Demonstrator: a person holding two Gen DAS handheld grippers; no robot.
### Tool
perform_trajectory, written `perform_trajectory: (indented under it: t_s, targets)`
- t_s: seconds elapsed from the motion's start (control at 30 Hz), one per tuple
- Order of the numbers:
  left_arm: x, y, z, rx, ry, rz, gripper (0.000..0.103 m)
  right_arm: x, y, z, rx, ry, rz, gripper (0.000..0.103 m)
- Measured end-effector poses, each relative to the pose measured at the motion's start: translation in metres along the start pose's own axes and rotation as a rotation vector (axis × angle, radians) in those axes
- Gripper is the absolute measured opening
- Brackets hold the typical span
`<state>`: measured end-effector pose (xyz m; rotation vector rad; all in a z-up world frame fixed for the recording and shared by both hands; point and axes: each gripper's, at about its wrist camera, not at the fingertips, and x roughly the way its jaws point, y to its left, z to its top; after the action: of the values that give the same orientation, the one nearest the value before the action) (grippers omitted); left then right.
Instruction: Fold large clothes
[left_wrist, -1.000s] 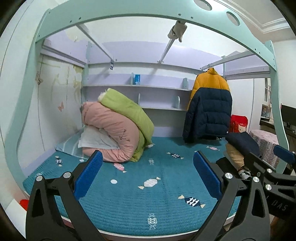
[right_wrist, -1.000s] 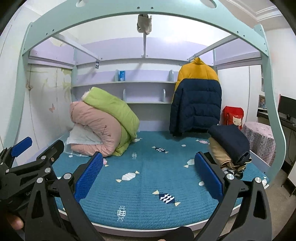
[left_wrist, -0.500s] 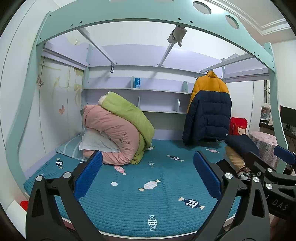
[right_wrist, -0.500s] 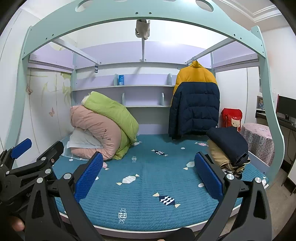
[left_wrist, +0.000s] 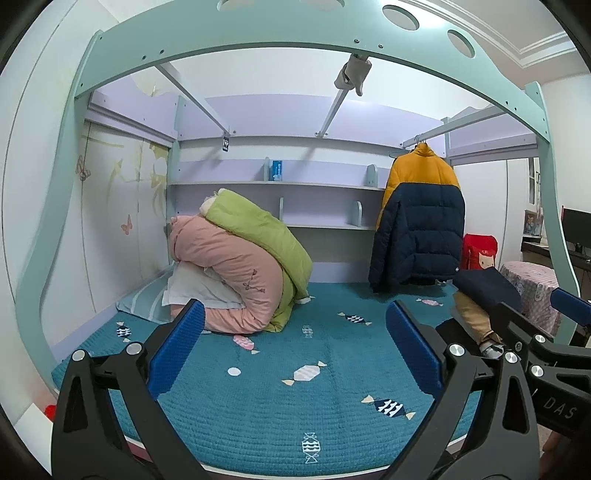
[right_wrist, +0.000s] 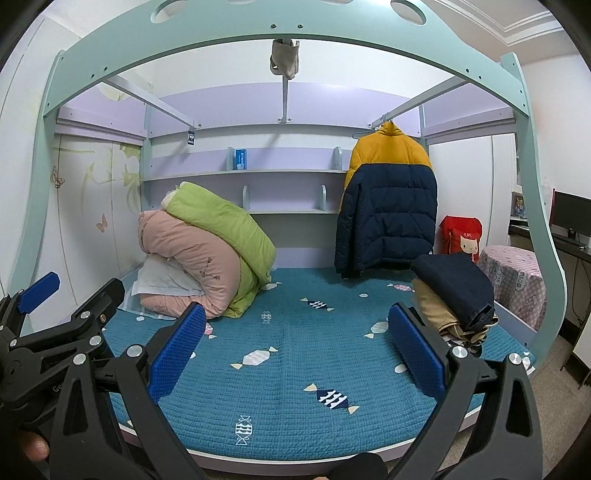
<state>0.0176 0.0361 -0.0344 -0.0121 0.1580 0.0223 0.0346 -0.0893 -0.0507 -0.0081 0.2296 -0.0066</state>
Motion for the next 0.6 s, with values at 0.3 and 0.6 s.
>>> perform_trajectory:
  t_s: [0.3, 0.6]
  targets:
    - [0.0008, -0.0035, -0.0016, 0.006, 0.008, -0.003, 0.098, -0.0011, -0.0008, -0.0022, 0.005, 0.009, -0.013, 0.096]
    - [0.0022, -0.0042, -0.0010, 0.006, 0.009, -0.005, 0.098, 0.0003, -0.0034, -0.0016, 0.012, 0.015, -0.016, 0.096]
